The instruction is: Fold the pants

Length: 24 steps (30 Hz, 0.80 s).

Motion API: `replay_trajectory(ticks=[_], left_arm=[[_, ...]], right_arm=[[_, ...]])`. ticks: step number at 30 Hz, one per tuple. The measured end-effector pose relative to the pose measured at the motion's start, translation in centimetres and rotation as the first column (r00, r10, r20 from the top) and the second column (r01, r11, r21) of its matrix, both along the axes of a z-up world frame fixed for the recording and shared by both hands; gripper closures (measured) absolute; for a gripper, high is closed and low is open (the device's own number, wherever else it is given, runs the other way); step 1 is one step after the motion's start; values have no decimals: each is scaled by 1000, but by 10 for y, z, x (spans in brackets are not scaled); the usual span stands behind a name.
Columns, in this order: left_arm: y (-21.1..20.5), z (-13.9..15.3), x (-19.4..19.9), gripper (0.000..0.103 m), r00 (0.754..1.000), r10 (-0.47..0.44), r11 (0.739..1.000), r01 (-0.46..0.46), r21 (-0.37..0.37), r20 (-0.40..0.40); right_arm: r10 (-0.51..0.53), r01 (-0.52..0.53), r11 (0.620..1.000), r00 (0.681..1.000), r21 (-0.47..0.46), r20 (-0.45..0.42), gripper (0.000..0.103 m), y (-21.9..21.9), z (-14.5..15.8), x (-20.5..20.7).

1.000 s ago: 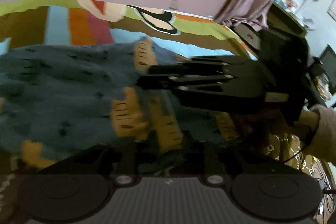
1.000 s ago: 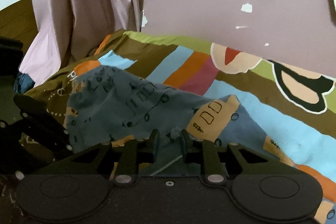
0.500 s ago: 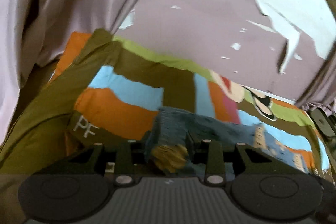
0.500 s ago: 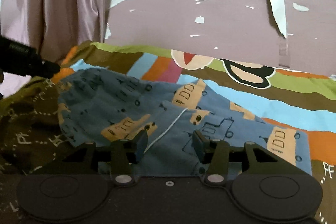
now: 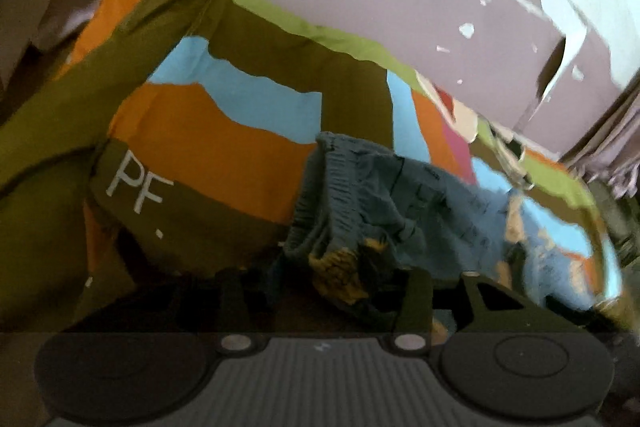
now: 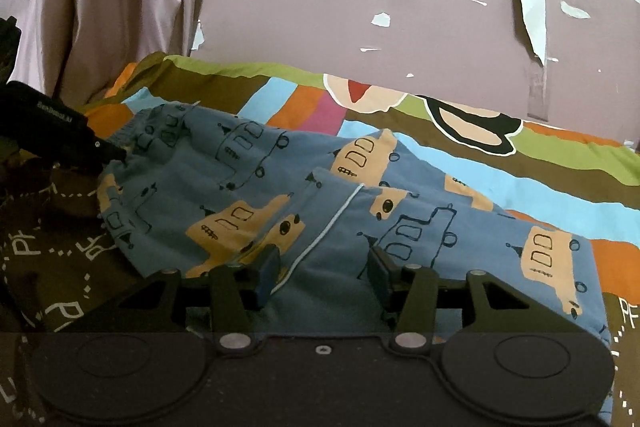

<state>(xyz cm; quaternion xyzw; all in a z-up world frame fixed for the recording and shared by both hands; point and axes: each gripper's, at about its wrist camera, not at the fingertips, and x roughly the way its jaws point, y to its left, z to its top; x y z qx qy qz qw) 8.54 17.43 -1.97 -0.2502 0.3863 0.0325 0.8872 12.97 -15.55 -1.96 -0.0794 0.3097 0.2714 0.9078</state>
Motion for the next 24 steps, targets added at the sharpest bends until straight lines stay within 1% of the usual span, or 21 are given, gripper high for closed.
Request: replay_trajectory(ticks=[2,4,7,9,11,14,19,24], left_arm=[[7,-3,-1,38,1000,13,997,-11,-76,21],[9,-5,-2,36,999,22,994,-18,-103,33],[7,-6,0,30,999,15,995,-10,-100,43],[4,-5,2,25,999,7,996,-3,-85,44],[-1,-5,4,23,999,0,998,3,-65,44],[-5,-4,5,23,999,3,999,-1,-42,39],[-4,-4,3,23,999,25,998,-22,-63,47],[-6,-4,3,23,999,29,998,-27,-52,45]], right_arm=[[-2,2,1000,1000,1,-1,50,0,-1,0],[-2,2,1000,1000,0,2,50,0,-1,0],[-3,3,1000,1000,1,0,50,0,-1,0],[-5,5,1000,1000,5,-1,49,0,-1,-1],[-7,7,1000,1000,11,-2,48,-1,-2,-1],[-10,10,1000,1000,15,-3,47,-2,-3,-1],[-10,10,1000,1000,22,-2,46,-4,-3,0],[-14,14,1000,1000,15,4,45,-4,-4,-1]])
